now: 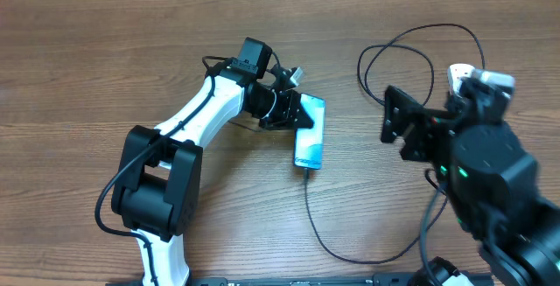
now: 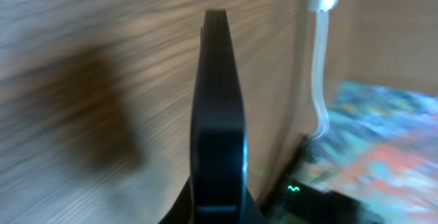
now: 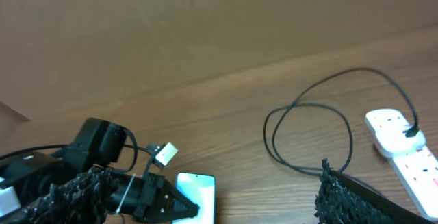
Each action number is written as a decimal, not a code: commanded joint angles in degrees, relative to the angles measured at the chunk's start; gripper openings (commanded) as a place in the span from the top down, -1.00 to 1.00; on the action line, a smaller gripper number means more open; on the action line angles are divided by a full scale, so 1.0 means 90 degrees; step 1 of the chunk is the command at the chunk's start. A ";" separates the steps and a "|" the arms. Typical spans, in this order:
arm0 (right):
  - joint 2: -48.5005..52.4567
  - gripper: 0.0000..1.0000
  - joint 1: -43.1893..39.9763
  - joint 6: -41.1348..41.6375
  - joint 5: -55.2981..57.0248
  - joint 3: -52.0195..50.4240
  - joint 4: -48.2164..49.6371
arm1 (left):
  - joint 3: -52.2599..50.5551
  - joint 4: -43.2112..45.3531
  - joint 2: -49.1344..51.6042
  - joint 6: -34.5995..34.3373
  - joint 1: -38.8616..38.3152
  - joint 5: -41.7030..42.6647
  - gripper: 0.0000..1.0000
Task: Plug charger to phone and switch on socket
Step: 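Lower the phone flat onto the table with the left gripper, releasing the plug, then open the left gripper and lift it off the phone, then retract the left arm and move the right gripper to the power strip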
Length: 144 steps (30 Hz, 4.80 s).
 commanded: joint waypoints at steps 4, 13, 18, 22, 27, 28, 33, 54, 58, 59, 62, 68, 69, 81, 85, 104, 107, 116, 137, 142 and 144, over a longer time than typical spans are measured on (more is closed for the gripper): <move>0.0641 -0.96 -0.0036 0.0100 -0.0415 0.0012 0.0051 | 0.0019 0.0017 0.0075 0.0617 0.0010 -0.1141 0.91; 0.0738 -1.00 -0.0039 0.0406 -0.0556 0.0012 0.0107 | 0.0019 0.0294 0.1093 -0.0034 0.0010 -0.0522 0.92; 0.0738 -1.00 -0.0039 0.0403 -0.0532 0.0012 0.0430 | 0.0019 0.0036 0.1307 -0.0027 0.0010 -0.0452 0.71; 0.0738 -1.00 -0.0039 0.0403 -0.0532 0.0012 0.0469 | 0.0019 0.0032 0.1307 -0.0029 0.0010 -0.0680 0.60; 0.0741 -1.00 -0.0039 0.0403 -0.0532 0.0012 0.0466 | 0.0019 0.0002 0.1307 -0.0104 0.0010 -0.0721 0.47; 0.0741 -1.00 -0.0039 0.0403 -0.0532 0.0012 0.0464 | 0.0019 0.0002 0.1307 -0.0129 0.0010 -0.0733 0.44; 0.0758 -1.00 -0.0039 0.0406 -0.0534 0.0012 0.0423 | 0.0019 -0.0277 0.1307 -0.0124 0.0002 -0.1214 0.38; 0.1627 -1.00 -0.0039 0.0403 -0.0534 0.0012 0.0318 | 0.0019 -0.0607 0.1307 -0.0121 -0.0002 -0.2455 -0.18; 0.1644 -1.00 -0.0039 0.0406 -0.0534 0.0012 0.0323 | 0.0019 -0.0610 0.1307 -0.0124 -0.0002 -0.2552 -0.26; 0.1644 -1.00 -0.0039 0.0406 -0.0534 0.0012 0.0325 | 0.0019 -0.0612 0.1307 -0.0124 -0.0002 -0.2584 -0.28; 0.1644 -1.00 -0.0039 0.0406 -0.0534 0.0012 0.0325 | 0.0019 -0.0610 0.1307 -0.0124 -0.0002 -0.2601 -0.45; 0.1644 -1.00 -0.0039 0.0403 -0.0534 0.0012 0.0325 | 0.0019 -0.0610 0.1307 -0.0121 -0.0002 -0.2647 -0.67; 0.1644 -1.00 -0.0039 0.0403 -0.0534 0.0012 0.0325 | 0.0019 -0.0610 0.1307 -0.0121 -0.0002 -0.2662 -0.71; 0.1644 -0.25 -0.1297 0.1008 -0.0542 0.0012 -0.0117 | 0.0690 -0.1479 0.0260 -0.0027 0.0478 -0.3286 -1.00; 0.1710 0.31 -0.2754 0.1071 -0.0563 0.0012 -0.0233 | 0.0799 -0.1564 -0.1377 -0.0073 0.0578 -0.3983 -0.99; 0.3113 0.92 -0.5229 0.1076 -0.2157 0.0017 -0.0590 | 0.0797 -0.2946 -0.6535 -0.0238 0.0372 -0.6188 -1.00; 0.3113 0.92 -0.5226 0.1073 -0.2827 0.0017 -0.0435 | 0.0787 -0.2953 -0.6523 -0.0238 0.0372 -0.6188 -1.00; 0.3118 0.92 -0.5229 0.1073 -0.3041 0.0017 -0.0277 | 0.0784 -0.2970 -0.6698 -0.0238 0.0427 -0.6186 -0.99; 0.3186 0.92 -0.5229 0.1073 -0.3041 0.0017 0.0134 | 0.0787 -0.3796 -0.9670 -0.0238 0.2084 -0.6188 -1.00; 0.3186 0.92 -0.5229 0.1073 -0.3041 0.0017 0.0134 | 0.0787 -0.5083 -1.0176 -0.0238 0.2118 -0.6188 -1.00; 0.3186 0.92 -0.5229 0.1073 -0.3041 0.0017 0.0131 | 0.0784 -0.5622 -1.0341 -0.0238 0.2118 -0.6186 -1.00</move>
